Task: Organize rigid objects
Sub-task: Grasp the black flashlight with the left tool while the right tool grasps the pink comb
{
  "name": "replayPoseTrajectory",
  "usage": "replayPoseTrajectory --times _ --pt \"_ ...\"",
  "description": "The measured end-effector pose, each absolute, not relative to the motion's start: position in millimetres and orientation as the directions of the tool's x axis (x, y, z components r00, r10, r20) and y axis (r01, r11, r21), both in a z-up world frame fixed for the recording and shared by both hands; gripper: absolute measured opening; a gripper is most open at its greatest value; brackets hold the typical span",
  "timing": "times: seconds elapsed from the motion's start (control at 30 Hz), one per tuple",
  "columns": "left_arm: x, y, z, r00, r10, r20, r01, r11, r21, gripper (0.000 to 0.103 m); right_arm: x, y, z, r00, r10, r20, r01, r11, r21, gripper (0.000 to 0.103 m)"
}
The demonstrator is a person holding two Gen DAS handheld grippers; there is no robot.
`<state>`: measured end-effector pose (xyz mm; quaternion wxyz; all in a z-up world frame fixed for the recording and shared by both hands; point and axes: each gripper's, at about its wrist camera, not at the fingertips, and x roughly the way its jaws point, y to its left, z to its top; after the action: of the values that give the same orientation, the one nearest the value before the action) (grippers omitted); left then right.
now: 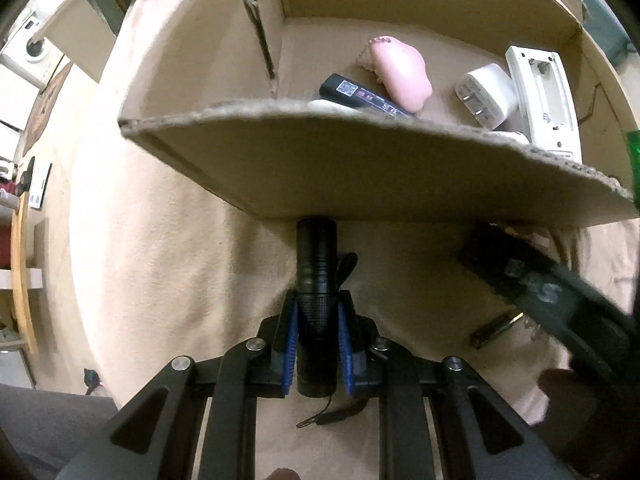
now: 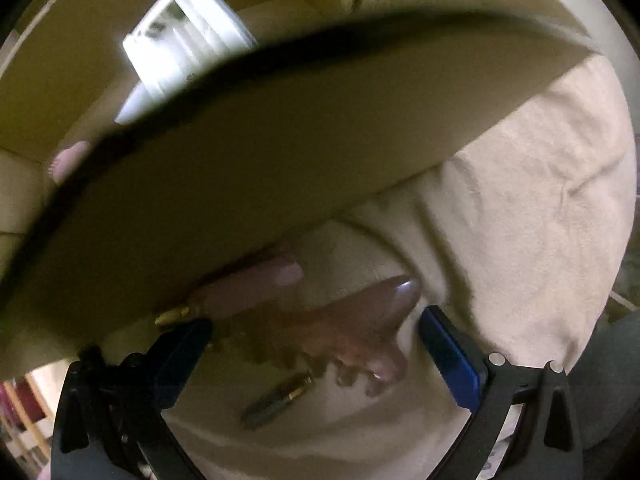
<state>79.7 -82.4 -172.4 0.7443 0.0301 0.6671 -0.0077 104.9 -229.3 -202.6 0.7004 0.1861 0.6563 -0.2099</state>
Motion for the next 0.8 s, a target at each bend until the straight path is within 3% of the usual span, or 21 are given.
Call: replayPoseTrajectory --times 0.13,0.33,0.6,0.73,0.8 --pt "88 -74 -172 0.096 0.01 -0.995 0.034 0.999 0.013 0.017 101 -220 -204 0.092 -0.109 -0.99 0.527 0.849 -0.045 0.103" --pt "98 -65 -172 0.094 0.008 -0.996 0.033 0.999 0.011 0.017 92 -216 -202 0.169 -0.091 -0.981 0.417 0.909 -0.012 0.1" --pt "97 -70 -176 0.099 0.017 -0.995 0.037 0.999 0.021 0.017 72 -212 -197 0.146 0.013 -0.989 0.138 0.99 0.033 0.098" --pt "95 -76 -174 0.104 0.032 -0.994 0.047 0.998 0.037 0.017 67 -225 -188 0.165 0.105 -0.981 0.133 0.983 0.127 0.078" --pt "95 -79 -173 0.107 0.037 -0.994 0.051 0.998 0.043 0.017 67 -230 -187 0.155 0.139 -0.978 0.148 0.976 0.162 0.077"
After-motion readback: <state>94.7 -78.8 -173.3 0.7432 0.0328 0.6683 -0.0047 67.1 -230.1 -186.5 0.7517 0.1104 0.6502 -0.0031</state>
